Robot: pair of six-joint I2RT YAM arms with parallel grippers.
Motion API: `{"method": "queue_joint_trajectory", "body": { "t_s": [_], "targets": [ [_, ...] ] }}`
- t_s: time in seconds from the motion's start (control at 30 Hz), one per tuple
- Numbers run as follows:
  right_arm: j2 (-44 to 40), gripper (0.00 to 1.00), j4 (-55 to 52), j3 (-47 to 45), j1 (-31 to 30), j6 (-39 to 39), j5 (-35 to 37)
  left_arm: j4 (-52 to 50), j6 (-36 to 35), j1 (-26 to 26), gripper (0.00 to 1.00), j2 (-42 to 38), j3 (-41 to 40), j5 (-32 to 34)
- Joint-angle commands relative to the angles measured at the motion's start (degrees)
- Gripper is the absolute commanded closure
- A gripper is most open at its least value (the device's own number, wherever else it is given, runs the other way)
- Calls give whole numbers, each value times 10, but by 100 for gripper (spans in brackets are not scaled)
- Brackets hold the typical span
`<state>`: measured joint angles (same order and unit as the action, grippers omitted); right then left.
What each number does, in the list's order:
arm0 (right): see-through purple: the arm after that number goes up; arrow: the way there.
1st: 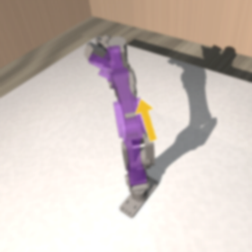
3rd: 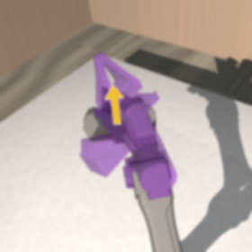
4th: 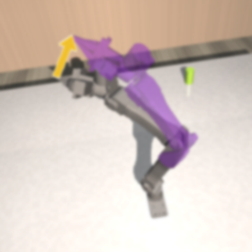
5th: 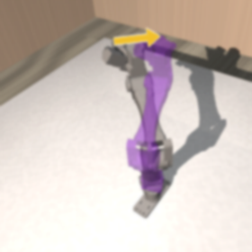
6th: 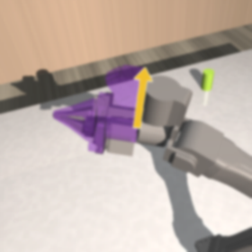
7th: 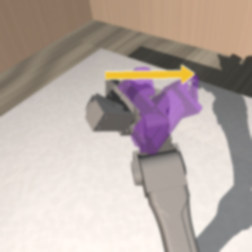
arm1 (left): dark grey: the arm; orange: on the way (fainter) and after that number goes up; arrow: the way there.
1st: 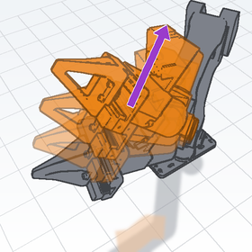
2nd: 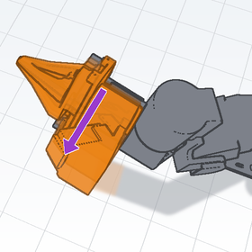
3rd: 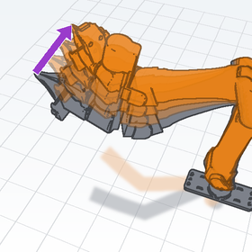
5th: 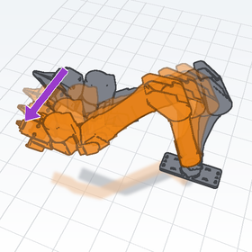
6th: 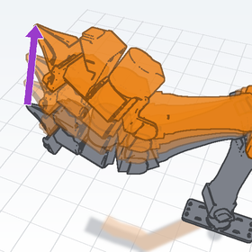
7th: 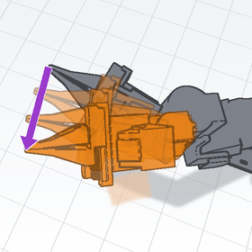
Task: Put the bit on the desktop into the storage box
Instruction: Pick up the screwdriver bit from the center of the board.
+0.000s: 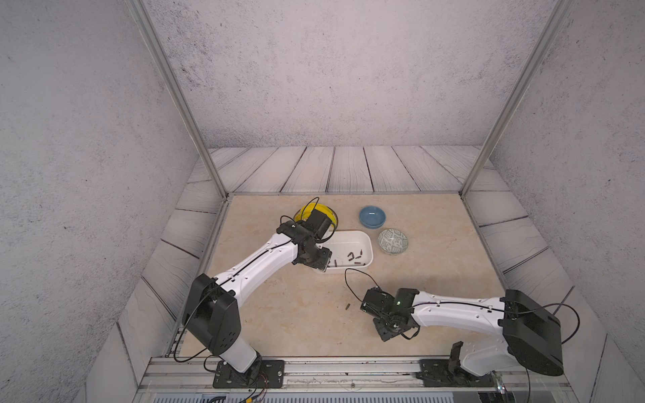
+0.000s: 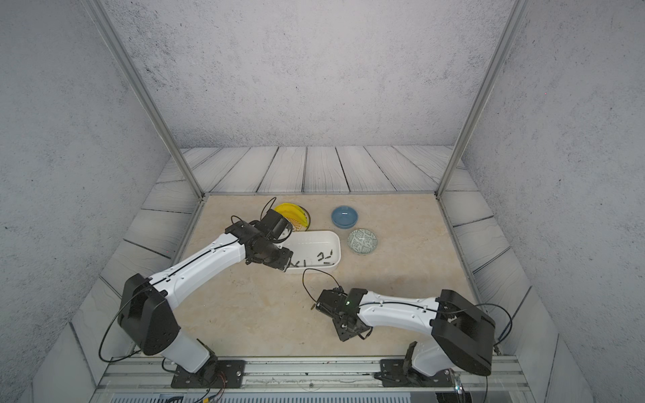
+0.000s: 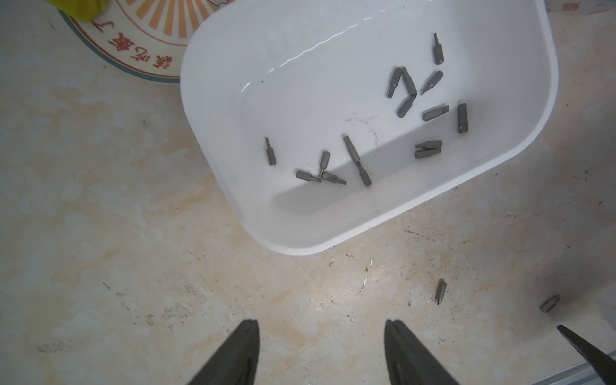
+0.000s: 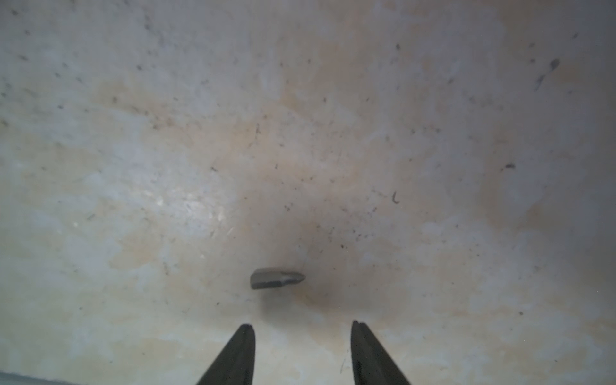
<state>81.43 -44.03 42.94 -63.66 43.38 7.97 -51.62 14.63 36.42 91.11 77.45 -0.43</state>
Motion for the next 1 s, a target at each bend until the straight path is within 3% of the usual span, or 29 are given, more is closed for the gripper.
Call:
{"method": "queue_joint_trajectory", "body": {
  "t_s": [0.0,0.37,0.97],
  "targets": [
    [4,49,-5,-5,-3,9,18,-7,5,-3,35,-14,-9,5],
    [59,49,18,17,-2,-6,30,-9,7,-3,35,-28,-21,9],
    [79,51,35,34,22,-32,31,-9,10,-7,35,-50,-42,19]
  ]
}}
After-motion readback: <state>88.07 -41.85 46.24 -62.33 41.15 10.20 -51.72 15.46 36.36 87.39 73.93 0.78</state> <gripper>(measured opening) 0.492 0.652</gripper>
